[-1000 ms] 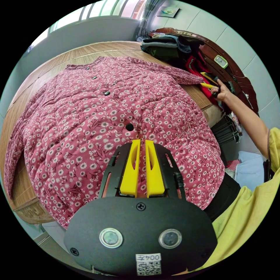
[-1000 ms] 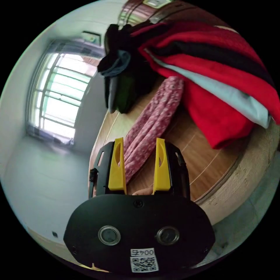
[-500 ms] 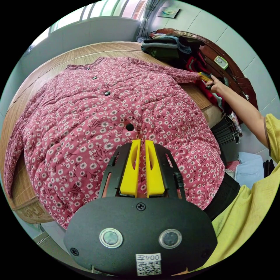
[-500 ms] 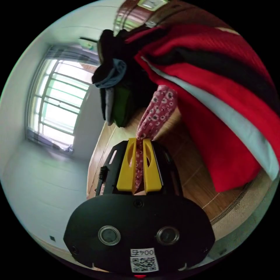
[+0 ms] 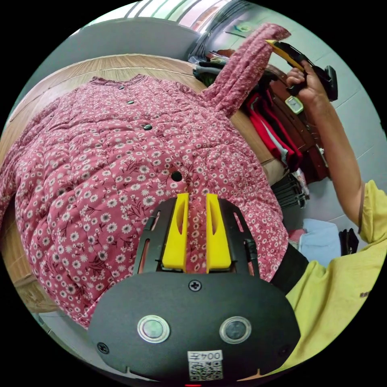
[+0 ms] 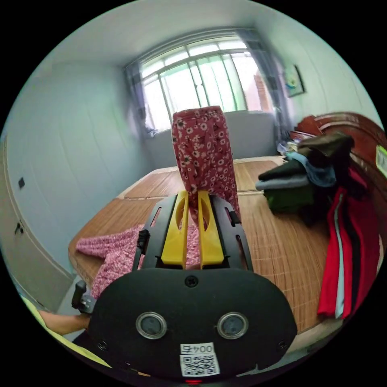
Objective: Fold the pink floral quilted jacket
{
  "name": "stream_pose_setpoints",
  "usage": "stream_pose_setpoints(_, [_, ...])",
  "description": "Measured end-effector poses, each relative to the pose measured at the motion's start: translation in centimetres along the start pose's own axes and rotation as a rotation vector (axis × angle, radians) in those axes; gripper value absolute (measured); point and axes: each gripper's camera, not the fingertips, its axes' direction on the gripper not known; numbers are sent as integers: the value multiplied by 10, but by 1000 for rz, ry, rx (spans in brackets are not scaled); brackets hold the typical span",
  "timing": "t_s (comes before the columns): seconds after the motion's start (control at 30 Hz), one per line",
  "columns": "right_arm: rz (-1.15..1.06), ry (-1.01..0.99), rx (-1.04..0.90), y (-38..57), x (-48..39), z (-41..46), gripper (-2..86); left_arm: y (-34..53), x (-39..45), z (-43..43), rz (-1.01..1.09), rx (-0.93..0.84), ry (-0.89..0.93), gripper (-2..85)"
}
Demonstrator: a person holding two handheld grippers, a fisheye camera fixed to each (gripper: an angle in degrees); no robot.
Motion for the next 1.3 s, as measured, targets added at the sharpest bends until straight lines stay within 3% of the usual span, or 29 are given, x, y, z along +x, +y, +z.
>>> stream_pose_setpoints(0.17, [-214,-26,-123,32,-131,70,55,10,-33,-43,-19,170,92,140])
stream_pose_setpoints(0.37, [-260,-193,-385,95,-190,143,123,10,-104,-73,-135,290,170,180])
stream_pose_setpoints(0.5, [-200,-163,-409,123,-170,139,135,10,-137,-87,-198,329,171,186])
stream_pose_setpoints(0.73, [41,127,-495,169,-49,122,121,-4,-190,-110,-338,400,176,173])
stream_pose_setpoints(0.87, [161,130,-505,191,-8,124,96,-30,-211,-99,-423,325,142,171])
stream_pose_setpoints(1.0, [146,164,-497,201,-11,131,85,-49,-214,-87,-445,309,123,162])
stream_pose_setpoints(1.3, [172,146,-468,209,-1,132,79,-89,-172,-92,-344,348,-26,35])
